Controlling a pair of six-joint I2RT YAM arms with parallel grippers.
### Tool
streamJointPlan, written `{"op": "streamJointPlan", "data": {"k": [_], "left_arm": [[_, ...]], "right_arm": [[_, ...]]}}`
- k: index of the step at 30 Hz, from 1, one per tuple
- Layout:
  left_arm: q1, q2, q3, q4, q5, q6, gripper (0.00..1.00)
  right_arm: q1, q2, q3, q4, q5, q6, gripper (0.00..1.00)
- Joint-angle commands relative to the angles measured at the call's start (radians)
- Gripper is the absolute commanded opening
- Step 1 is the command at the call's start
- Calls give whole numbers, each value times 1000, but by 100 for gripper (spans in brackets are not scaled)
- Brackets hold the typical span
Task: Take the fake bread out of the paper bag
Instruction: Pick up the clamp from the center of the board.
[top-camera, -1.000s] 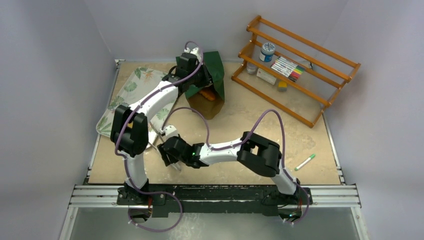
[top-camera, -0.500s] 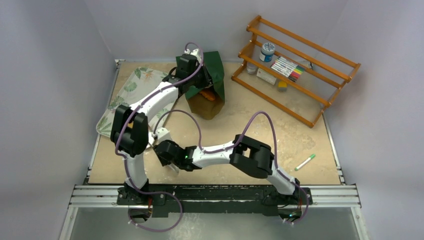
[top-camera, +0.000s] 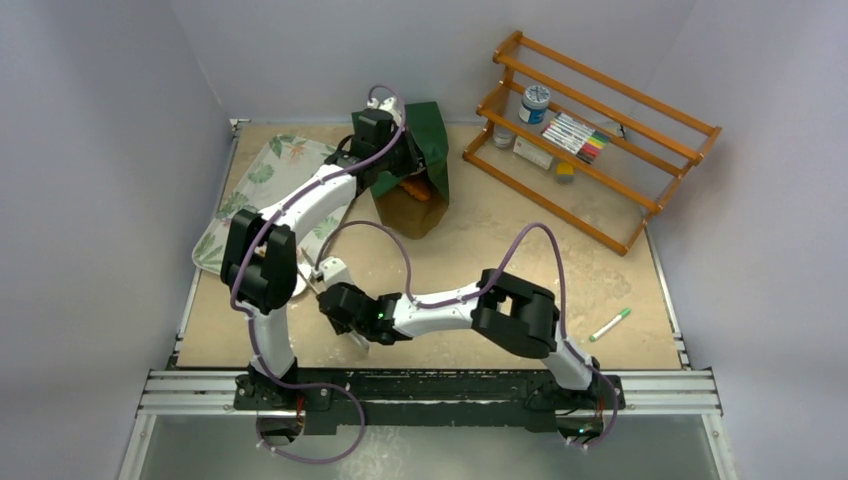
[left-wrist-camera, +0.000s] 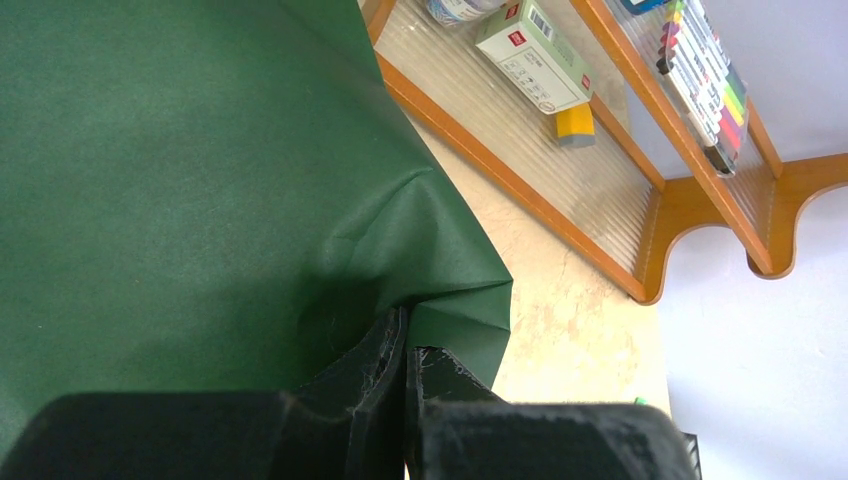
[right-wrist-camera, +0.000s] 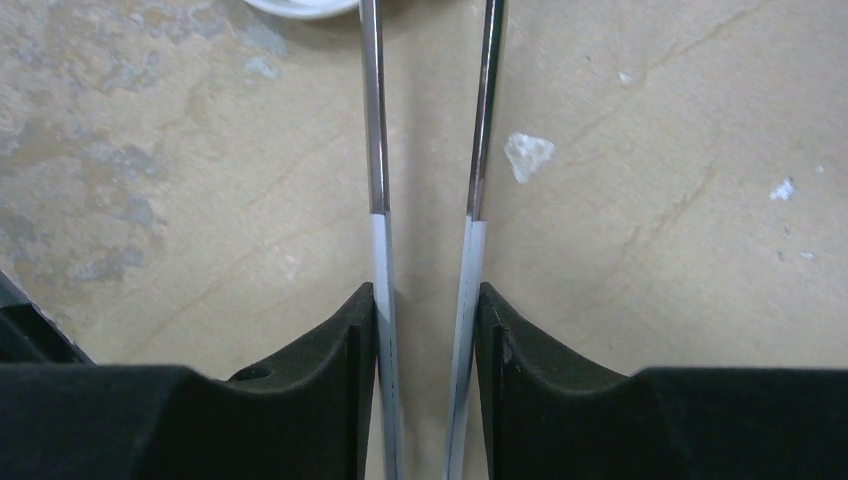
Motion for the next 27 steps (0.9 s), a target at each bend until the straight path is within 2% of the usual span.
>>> {"op": "streamJointPlan", "data": {"k": [1, 10, 18, 27], "left_arm": [[16, -35, 14, 54, -2, -23, 0], [16, -16, 34, 30, -14, -11, 0], [15, -14, 20, 25, -22, 3, 0], [15, -21, -11, 42, -32, 15, 0]], "right_arm": [[4, -102, -38, -40, 41, 34, 39], [21, -199, -126, -51, 42, 73, 39], [39, -297, -181, -90, 60, 109, 36], [92, -458, -248, -241, 121, 205, 34]]}}
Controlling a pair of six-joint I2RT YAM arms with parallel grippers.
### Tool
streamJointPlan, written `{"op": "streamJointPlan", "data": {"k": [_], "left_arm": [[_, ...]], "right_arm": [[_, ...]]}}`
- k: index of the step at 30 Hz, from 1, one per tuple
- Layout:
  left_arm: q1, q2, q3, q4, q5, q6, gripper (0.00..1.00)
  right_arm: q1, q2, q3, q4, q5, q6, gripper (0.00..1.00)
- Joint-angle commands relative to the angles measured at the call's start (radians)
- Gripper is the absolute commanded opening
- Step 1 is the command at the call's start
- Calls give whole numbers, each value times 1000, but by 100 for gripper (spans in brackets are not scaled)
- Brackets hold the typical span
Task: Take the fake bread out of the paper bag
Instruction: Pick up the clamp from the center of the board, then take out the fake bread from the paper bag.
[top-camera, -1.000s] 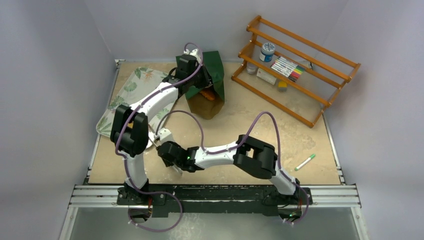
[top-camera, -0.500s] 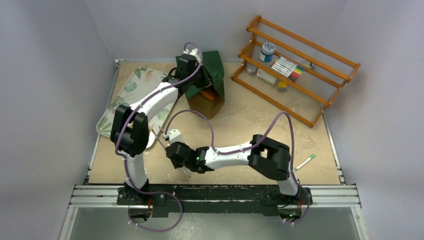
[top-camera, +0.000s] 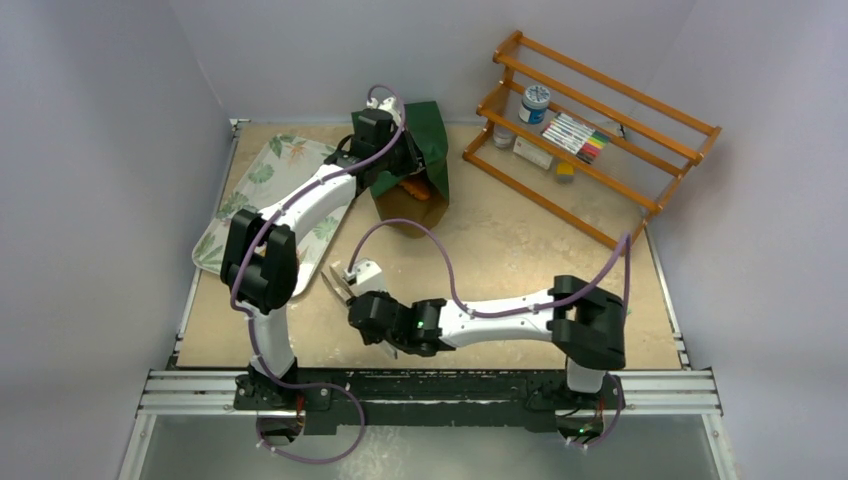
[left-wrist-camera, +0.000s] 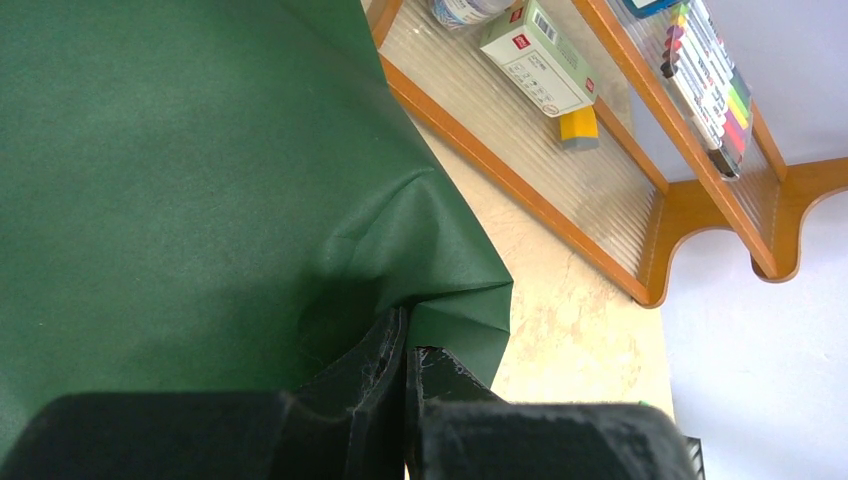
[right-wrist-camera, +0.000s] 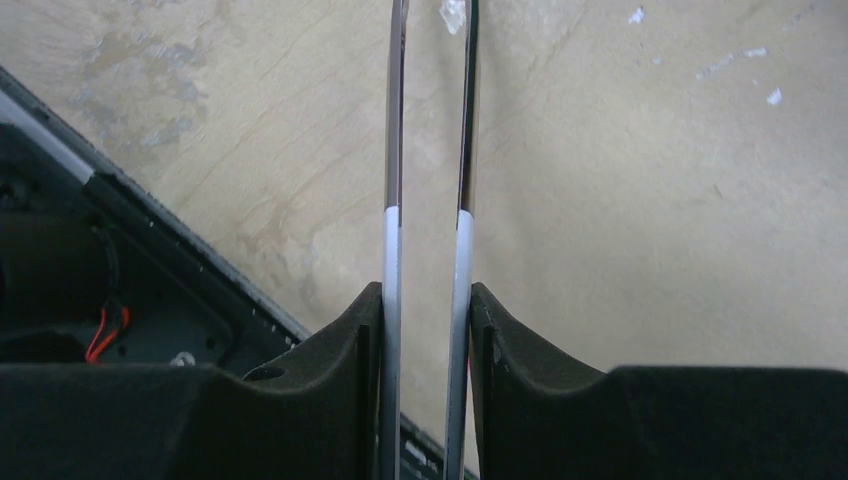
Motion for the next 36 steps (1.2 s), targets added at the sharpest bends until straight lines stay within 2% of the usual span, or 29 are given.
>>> {"op": "streamJointPlan", "data": {"k": [1, 15, 24, 29, 36], "left_arm": [[14, -22, -14, 39, -25, 17, 0], [14, -52, -71, 69, -49, 36, 0], [10, -47, -136, 158, -35, 0, 0], [9, -48, -152, 170, -36, 1, 0], [8, -49, -155, 157, -41, 26, 0]], "right_arm": [[35, -130, -21, -87, 80, 86, 34], [128, -436, -50, -540, 230, 404, 33], [131, -465, 31, -843, 280, 609, 34], [99, -449, 40, -861, 314, 616, 34], [-44, -441, 3, -666, 283, 398, 34]]}}
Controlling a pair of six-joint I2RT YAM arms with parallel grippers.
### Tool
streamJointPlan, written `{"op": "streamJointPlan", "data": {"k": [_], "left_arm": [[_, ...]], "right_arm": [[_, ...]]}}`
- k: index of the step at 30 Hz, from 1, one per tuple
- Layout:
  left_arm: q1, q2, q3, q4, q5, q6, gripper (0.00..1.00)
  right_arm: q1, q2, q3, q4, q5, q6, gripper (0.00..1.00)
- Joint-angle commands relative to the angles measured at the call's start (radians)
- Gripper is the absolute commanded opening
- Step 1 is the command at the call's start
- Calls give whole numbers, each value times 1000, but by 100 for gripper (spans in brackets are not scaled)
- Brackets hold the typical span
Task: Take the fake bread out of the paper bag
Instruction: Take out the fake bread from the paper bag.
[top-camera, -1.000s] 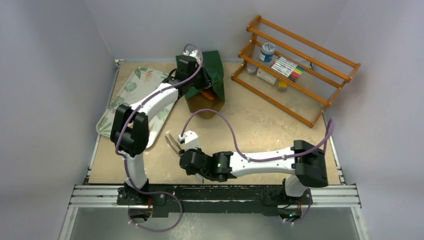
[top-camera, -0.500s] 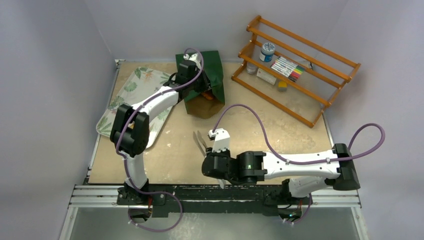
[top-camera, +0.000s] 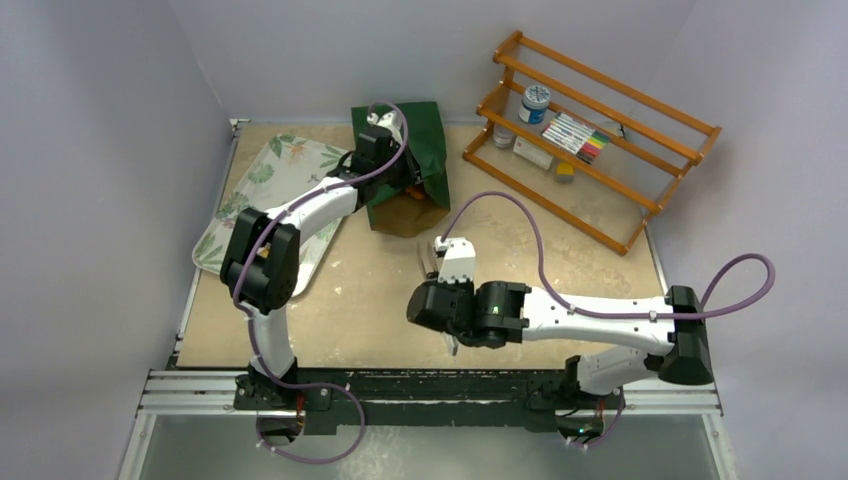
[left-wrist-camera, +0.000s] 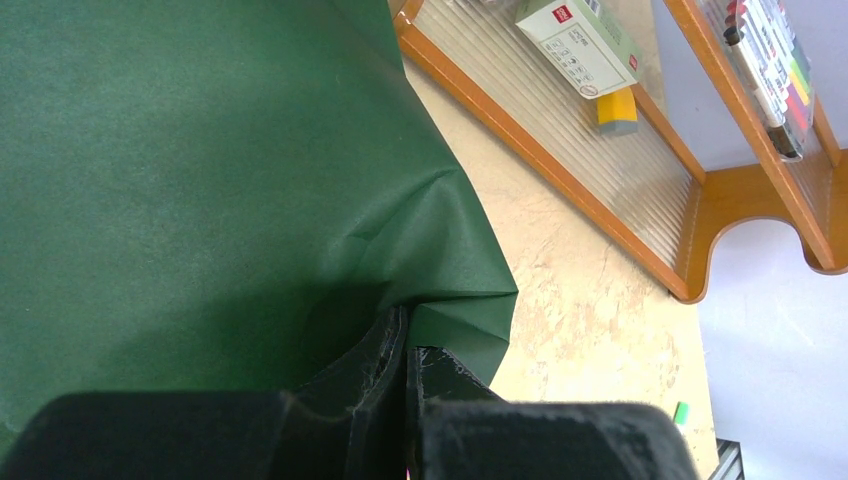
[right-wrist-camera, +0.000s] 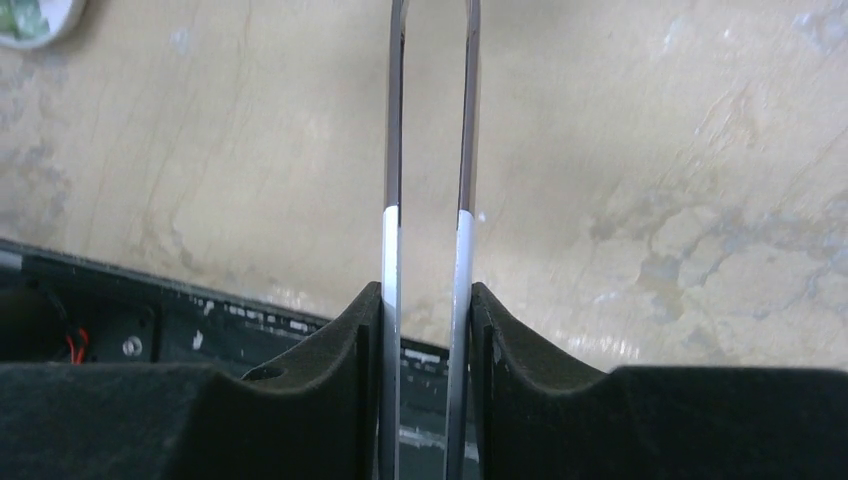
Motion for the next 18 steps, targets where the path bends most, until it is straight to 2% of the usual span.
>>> {"op": "streamJointPlan", "data": {"k": [1, 8, 18], "left_arm": [[8, -47, -3, 12, -29, 5, 0], [8, -42, -1, 9, -22, 0, 0], [7, -42, 11, 8, -6, -17, 0]], "right_arm": [[-94, 4, 7, 144, 41, -152, 34], [-236, 75, 15, 317, -11, -352, 34], [-351, 180, 24, 472, -91, -500, 34]]}}
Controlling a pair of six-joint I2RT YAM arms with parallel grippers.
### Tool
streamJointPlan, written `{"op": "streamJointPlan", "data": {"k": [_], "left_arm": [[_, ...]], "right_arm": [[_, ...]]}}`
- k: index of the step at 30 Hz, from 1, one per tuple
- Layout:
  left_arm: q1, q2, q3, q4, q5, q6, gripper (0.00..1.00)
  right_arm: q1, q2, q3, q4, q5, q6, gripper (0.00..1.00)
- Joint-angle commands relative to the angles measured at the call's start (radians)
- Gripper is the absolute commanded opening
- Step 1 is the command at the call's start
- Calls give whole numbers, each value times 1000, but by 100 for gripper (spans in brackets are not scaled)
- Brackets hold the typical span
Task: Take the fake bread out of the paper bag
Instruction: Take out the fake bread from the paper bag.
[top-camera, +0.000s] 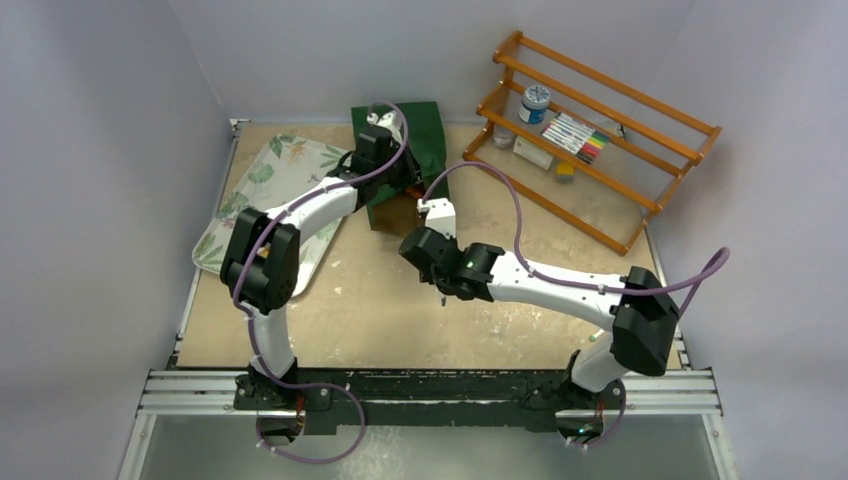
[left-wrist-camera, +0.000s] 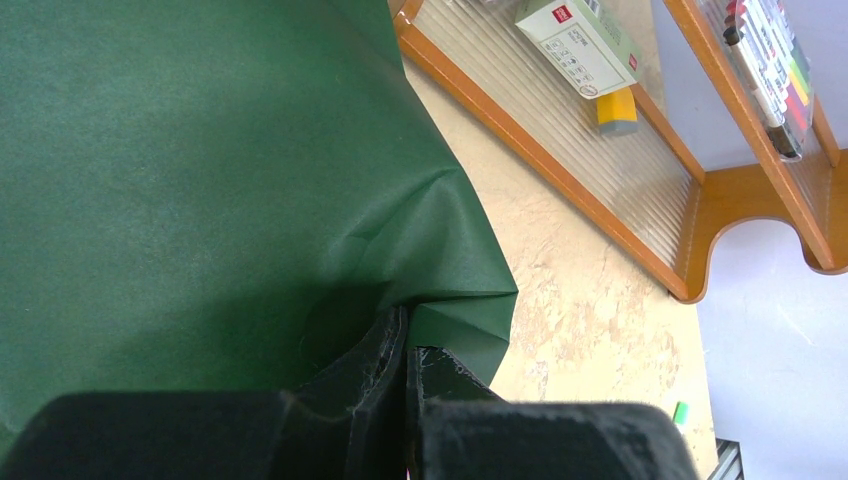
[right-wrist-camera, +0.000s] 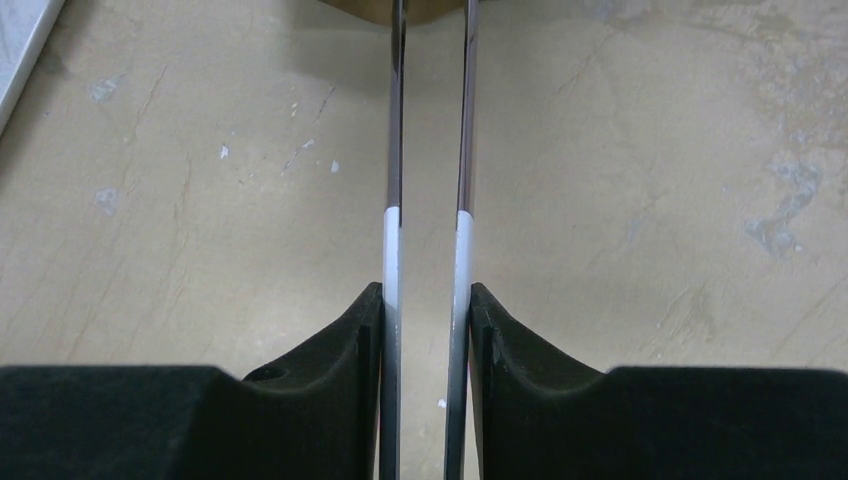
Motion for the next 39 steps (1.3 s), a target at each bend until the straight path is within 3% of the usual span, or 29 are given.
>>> {"op": "streamJointPlan", "data": {"k": [1, 17, 26, 39], "left_arm": [[6, -43, 11, 8, -7, -18, 0], [0, -40, 76, -22, 16, -40, 0], [0, -25, 99, -17, 35, -60, 0], [-2, -46, 91, -20, 46, -58, 0]], "right_arm": [[-43, 14, 28, 122, -28, -107, 34], [-171, 165, 101, 195, -70, -244, 39], [-198, 238, 145, 204, -86, -282, 46], [-242, 326, 217, 227, -58, -340, 48]]}}
